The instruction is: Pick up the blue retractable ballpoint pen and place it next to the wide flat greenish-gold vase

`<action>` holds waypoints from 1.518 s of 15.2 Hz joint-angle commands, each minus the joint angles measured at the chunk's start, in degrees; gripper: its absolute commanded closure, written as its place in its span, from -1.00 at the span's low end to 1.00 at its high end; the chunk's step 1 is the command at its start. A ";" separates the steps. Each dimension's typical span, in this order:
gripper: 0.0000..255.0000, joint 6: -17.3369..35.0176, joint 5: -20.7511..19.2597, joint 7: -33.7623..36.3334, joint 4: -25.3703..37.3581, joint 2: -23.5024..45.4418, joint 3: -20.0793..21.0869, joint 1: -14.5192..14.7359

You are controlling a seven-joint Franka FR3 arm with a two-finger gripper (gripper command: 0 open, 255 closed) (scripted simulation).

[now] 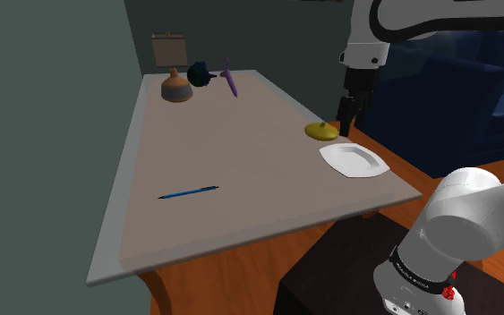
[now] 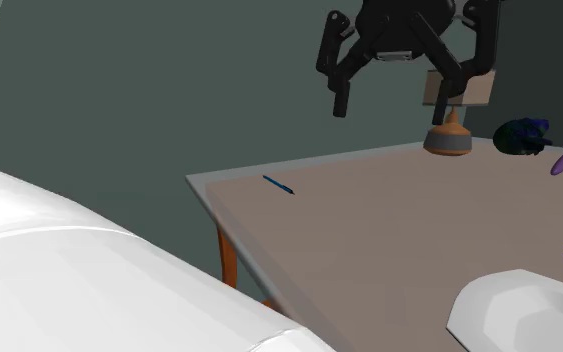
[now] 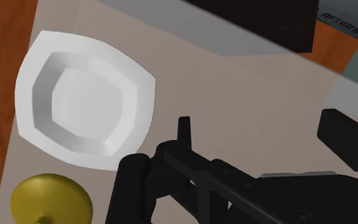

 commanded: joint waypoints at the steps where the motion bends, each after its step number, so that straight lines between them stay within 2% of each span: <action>1: -1.00 0.00 0.00 0.00 0.00 0.00 0.00 0.00; 12: -1.00 17.02 2.40 -9.75 5.70 20.02 1.14 7.12; 23: -1.00 27.50 4.73 -19.05 17.62 39.63 4.30 12.78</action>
